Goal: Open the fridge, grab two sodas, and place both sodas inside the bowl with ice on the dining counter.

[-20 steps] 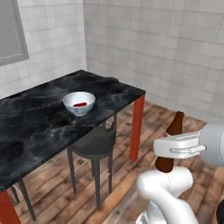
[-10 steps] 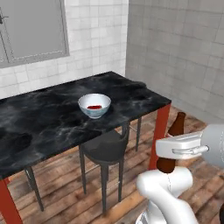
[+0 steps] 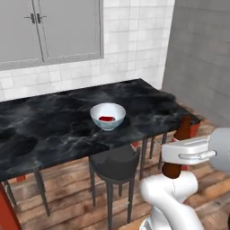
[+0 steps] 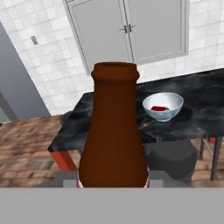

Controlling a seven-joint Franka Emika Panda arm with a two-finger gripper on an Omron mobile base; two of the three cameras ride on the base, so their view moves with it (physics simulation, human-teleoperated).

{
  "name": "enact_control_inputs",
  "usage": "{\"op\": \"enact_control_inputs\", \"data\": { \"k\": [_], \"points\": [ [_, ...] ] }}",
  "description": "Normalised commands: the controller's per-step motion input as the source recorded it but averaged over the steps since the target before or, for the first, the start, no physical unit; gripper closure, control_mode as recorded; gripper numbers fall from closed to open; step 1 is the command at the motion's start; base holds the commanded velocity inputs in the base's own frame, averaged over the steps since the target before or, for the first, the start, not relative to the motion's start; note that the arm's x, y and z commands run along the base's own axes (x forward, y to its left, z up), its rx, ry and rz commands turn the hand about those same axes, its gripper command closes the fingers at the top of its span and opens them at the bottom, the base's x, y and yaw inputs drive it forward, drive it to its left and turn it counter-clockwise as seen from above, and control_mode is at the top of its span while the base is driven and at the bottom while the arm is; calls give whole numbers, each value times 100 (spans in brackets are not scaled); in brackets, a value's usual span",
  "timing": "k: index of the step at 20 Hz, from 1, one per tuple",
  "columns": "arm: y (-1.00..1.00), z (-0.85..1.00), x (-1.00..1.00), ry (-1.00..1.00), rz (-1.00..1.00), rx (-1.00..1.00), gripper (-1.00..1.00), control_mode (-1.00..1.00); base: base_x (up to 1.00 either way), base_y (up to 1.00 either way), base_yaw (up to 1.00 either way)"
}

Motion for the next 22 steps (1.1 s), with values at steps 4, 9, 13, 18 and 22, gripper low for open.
{"op": "enact_control_inputs", "data": {
  "k": [4,9,13,18,22],
  "points": [
    [0,0,0,0,0,0,100,100,83,-45,38],
    [0,0,0,0,0,0,100,100,85,-53,35],
    [0,0,0,0,0,0,100,100,87,-54,31],
    [-54,7,92,21,28,0,100,-100,0,0,0],
    [-40,0,94,37,26,0,100,-100,0,0,0]
  ]
}}
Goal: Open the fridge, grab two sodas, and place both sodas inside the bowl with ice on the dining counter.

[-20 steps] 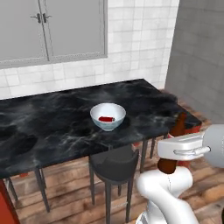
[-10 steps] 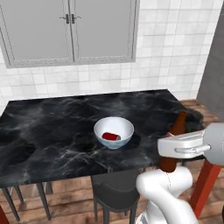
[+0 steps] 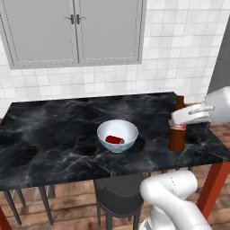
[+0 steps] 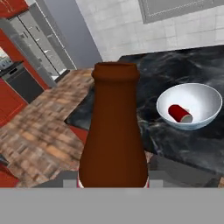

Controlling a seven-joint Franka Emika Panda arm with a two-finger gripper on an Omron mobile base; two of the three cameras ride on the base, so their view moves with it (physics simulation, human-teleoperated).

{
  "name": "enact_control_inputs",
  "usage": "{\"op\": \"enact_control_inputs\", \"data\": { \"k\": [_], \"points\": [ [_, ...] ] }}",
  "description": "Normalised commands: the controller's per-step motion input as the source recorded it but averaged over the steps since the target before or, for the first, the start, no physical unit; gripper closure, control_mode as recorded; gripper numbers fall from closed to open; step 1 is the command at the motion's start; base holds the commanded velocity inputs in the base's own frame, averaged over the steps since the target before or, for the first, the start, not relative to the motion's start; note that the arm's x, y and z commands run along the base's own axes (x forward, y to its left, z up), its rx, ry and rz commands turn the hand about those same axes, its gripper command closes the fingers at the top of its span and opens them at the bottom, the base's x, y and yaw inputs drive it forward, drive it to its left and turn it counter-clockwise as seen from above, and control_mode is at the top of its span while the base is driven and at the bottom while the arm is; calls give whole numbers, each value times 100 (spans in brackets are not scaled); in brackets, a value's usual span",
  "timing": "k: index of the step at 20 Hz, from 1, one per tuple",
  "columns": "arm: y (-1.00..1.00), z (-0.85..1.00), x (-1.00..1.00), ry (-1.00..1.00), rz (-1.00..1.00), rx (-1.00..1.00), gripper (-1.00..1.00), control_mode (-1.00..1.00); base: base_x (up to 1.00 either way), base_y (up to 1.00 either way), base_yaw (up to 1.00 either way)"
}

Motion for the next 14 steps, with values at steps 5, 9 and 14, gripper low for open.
{"op": "enact_control_inputs", "data": {
  "k": [5,9,14],
  "points": [
    [-8,-21,91,52,23,-4,100,-100,0,0,0],
    [6,-50,81,45,25,-16,100,-100,0,0,0],
    [4,-51,71,32,30,-19,100,-100,0,0,0]
  ]
}}
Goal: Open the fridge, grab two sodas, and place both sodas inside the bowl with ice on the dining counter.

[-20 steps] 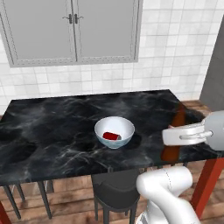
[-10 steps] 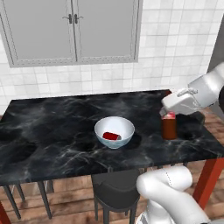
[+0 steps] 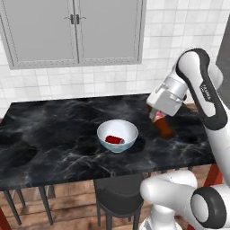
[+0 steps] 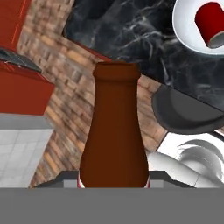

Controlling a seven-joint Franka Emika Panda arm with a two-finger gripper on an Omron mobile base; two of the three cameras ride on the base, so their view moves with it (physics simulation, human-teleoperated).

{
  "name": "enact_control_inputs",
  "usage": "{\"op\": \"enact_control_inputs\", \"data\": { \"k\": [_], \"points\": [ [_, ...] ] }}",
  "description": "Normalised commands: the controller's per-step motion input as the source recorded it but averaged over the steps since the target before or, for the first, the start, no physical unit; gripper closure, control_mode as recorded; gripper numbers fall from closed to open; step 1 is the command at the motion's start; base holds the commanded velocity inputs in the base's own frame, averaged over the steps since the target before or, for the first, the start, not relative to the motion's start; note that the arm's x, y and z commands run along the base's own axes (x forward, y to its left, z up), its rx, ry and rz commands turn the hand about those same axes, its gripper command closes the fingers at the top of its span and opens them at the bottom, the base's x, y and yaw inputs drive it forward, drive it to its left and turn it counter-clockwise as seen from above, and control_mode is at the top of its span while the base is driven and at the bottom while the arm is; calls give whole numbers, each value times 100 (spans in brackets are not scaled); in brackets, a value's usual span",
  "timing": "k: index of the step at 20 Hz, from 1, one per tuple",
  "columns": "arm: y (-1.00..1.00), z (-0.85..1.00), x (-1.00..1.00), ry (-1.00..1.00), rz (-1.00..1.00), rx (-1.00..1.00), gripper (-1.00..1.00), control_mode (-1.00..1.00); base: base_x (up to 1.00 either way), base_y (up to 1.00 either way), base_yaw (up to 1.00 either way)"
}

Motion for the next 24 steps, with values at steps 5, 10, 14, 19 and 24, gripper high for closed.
{"op": "enact_control_inputs", "data": {
  "k": [5,10,14,19,24],
  "points": [
    [2,-33,34,7,32,-25,100,-100,0,0,0],
    [26,-30,12,0,23,-23,100,-100,0,0,0],
    [46,-28,8,-3,13,-19,100,-100,0,0,0],
    [23,-19,8,-6,12,-10,100,-100,0,0,0],
    [1,-22,22,-13,12,-3,100,-100,0,0,0]
  ]
}}
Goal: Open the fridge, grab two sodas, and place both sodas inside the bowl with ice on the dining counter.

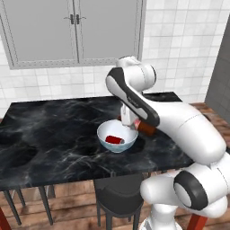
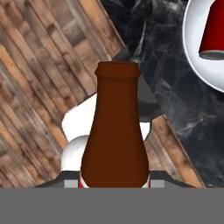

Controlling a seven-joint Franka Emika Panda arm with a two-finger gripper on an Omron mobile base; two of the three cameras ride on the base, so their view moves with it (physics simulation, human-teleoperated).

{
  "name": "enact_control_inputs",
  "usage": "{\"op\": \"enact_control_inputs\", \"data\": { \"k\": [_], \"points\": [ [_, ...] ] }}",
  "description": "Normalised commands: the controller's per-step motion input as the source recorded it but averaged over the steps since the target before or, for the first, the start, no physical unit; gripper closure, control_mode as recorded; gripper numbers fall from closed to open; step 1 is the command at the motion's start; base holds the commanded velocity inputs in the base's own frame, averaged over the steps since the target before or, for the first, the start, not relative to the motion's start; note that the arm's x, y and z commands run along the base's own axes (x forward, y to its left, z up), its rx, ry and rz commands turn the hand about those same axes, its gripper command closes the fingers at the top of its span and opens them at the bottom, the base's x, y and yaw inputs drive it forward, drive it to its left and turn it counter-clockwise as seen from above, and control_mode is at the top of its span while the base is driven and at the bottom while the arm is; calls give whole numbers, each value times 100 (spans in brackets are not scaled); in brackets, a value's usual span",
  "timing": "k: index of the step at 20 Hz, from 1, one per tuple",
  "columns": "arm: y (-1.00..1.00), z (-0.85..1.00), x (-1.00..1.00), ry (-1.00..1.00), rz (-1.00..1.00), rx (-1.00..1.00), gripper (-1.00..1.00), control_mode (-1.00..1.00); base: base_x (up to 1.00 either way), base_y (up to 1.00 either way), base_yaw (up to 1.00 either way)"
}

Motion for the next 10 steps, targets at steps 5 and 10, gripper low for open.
{"op": "enact_control_inputs", "data": {
  "k": [5,10],
  "points": [
    [-1,-24,30,-6,14,0,100,-100,0,0,0],
    [0,-23,33,-2,12,0,100,-100,0,0,0]
  ]
}}
